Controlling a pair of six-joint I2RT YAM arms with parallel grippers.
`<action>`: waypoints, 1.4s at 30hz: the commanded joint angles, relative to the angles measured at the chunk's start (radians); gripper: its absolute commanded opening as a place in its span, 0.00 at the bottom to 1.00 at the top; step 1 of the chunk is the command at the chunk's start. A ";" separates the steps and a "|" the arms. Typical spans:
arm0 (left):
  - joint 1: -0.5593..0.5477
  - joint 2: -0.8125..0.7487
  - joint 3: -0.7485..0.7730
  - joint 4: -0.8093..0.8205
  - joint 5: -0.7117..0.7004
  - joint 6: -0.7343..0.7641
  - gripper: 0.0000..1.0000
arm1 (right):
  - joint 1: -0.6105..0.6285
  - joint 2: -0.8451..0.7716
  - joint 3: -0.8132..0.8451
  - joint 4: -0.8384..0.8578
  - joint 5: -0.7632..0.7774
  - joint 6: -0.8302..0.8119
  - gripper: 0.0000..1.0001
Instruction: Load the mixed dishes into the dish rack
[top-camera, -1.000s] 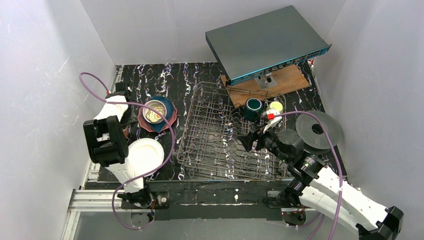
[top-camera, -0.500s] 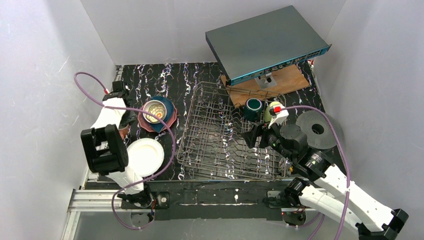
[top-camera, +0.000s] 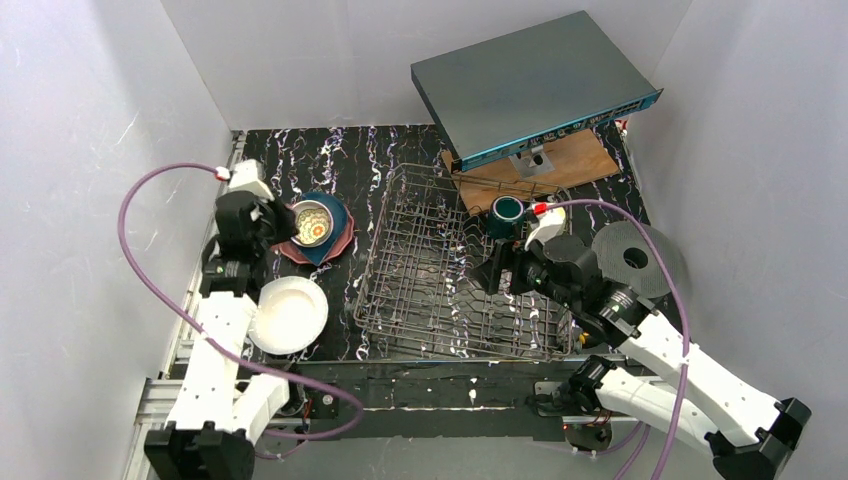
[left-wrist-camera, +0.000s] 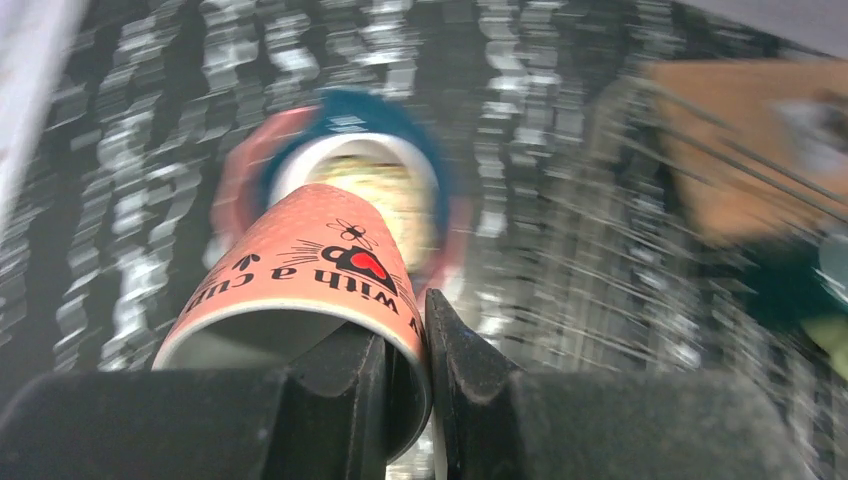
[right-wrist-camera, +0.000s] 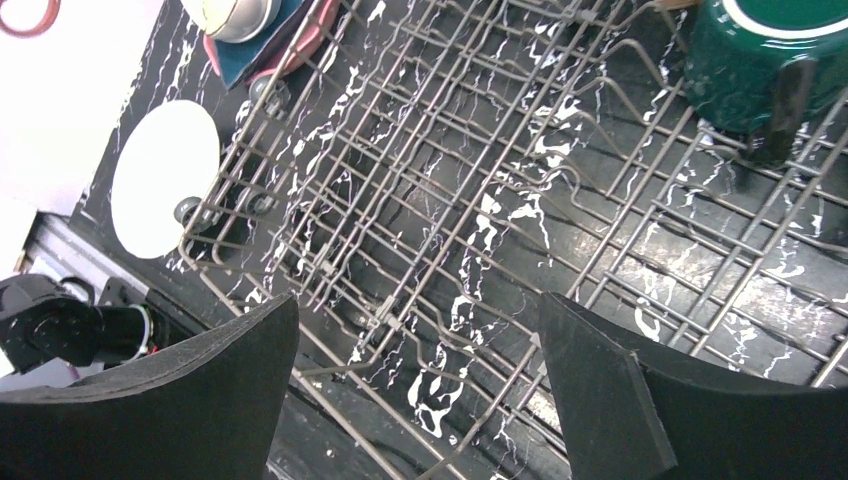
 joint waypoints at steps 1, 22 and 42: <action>-0.147 -0.107 -0.090 0.304 0.426 -0.003 0.00 | 0.010 0.074 0.069 0.019 -0.094 0.028 0.93; -0.358 0.185 -0.361 1.851 0.979 -1.028 0.00 | 0.207 0.405 -0.037 1.006 -0.170 -0.046 0.98; -0.476 0.167 -0.372 1.877 0.991 -1.026 0.00 | 0.204 0.336 -0.121 1.214 -0.326 -0.143 0.52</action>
